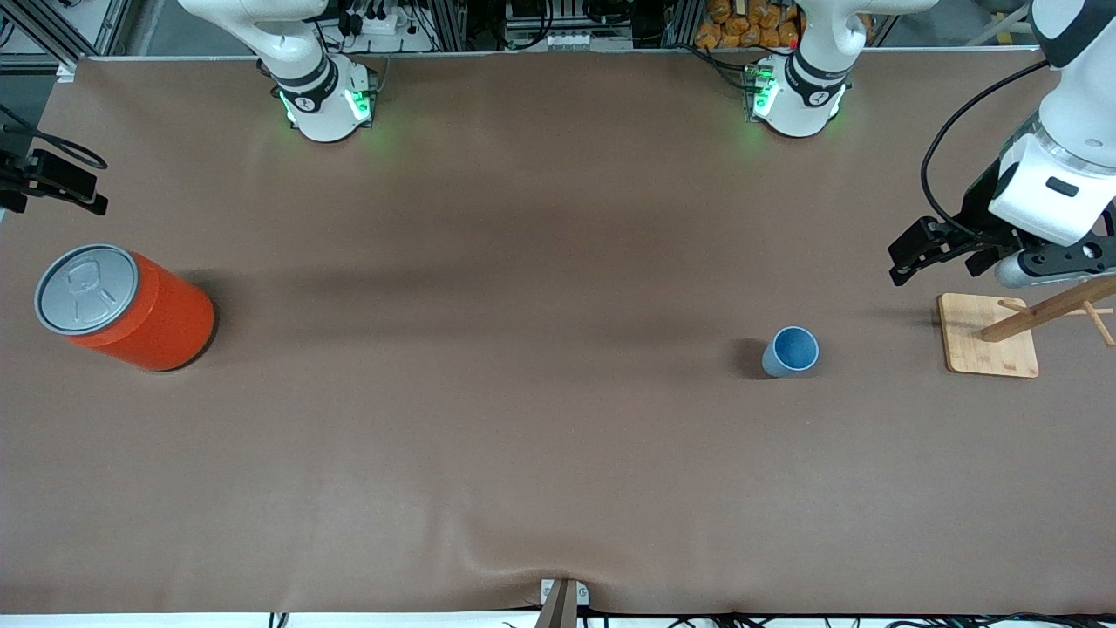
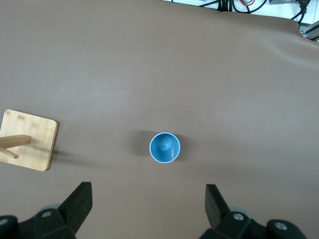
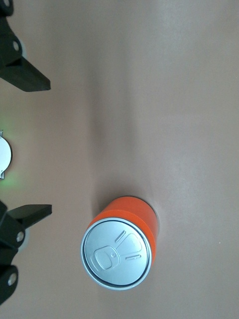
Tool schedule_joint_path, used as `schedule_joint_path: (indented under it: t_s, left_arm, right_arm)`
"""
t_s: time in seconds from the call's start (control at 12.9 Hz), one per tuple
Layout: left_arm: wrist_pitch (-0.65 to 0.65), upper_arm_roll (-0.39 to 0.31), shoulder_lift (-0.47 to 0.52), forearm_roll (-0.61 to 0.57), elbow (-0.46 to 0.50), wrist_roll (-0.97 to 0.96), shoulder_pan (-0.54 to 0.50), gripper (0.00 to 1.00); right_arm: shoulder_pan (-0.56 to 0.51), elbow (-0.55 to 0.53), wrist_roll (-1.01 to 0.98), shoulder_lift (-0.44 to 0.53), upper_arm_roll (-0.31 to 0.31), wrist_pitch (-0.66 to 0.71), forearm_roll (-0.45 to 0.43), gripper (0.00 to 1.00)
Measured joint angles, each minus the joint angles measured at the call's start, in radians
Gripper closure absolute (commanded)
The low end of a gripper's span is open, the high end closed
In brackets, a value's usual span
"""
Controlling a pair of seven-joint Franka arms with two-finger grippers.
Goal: Flip cup
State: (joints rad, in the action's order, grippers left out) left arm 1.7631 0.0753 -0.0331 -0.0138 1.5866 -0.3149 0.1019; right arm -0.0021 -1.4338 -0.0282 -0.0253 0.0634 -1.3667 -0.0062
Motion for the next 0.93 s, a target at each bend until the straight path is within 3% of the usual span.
schedule_joint_path:
  t_s: [0.93]
  left_arm:
    - [-0.044,-0.005,0.018,-0.002,0.0,0.045,-0.032,0.0]
  right_arm:
    - [0.0,0.0,0.0,0.0,0.0,0.0,0.0,0.0]
